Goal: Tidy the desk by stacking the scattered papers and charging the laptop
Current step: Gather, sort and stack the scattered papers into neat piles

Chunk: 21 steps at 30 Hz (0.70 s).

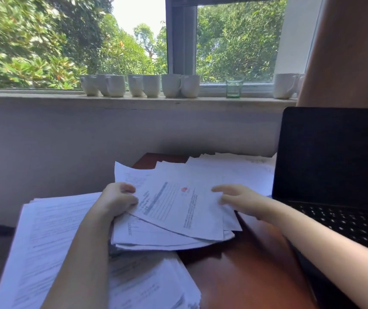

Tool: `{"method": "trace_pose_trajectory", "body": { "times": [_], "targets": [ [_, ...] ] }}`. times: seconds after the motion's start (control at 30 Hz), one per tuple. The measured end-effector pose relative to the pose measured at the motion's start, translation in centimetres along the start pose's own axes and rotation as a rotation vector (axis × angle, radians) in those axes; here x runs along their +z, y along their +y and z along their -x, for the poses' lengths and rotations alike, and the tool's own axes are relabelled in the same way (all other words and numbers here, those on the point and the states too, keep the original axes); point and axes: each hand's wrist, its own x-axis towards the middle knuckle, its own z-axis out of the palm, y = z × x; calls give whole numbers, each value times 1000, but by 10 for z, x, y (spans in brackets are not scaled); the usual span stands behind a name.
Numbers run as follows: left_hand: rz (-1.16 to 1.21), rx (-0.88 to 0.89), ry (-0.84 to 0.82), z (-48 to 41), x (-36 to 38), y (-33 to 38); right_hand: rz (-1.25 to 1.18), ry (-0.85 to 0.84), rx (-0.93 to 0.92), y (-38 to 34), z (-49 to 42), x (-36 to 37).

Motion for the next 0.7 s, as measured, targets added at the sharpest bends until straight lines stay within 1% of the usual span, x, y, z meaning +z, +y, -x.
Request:
{"method": "trace_pose_trajectory", "body": {
  "times": [0.03, 0.07, 0.13, 0.17, 0.2, 0.27, 0.33, 0.37, 0.43, 0.5, 0.6, 0.7],
  "targets": [
    [-6, 11, -2, 1, 0, 1, -95, 88, 45, 1, -6, 2],
    [-12, 15, -10, 1, 0, 1, -234, 135, 83, 1, -11, 6],
    [2, 20, -15, 0, 0, 0, -573, 183, 113, -1, -19, 14],
    [14, 26, -11, 1, 0, 0, -699, 195, 127, -3, -24, 16],
    [25, 33, -15, 1, -1, 0, -786, 241, 142, -3, -30, 17],
    [43, 47, -15, 0, -1, 0, -855, 343, 181, 0, -40, 19],
    [59, 53, -24, 0, -1, 1, -823, 402, 224, 3, -45, 20],
    [60, 55, -28, 1, 0, 2, -730, 394, 227, 1, -44, 19],
    [56, 53, -25, 1, 0, 2, -465, 381, 220, -1, -44, 15],
    [54, 45, -15, 0, 0, 1, -300, 424, 206, -1, -49, 6],
    [42, 34, -8, -4, 2, -2, -203, 445, 239, 6, -59, -8],
    [7, 39, -6, -5, 4, -2, -99, 386, 286, 9, -63, -8]
  ]
}}
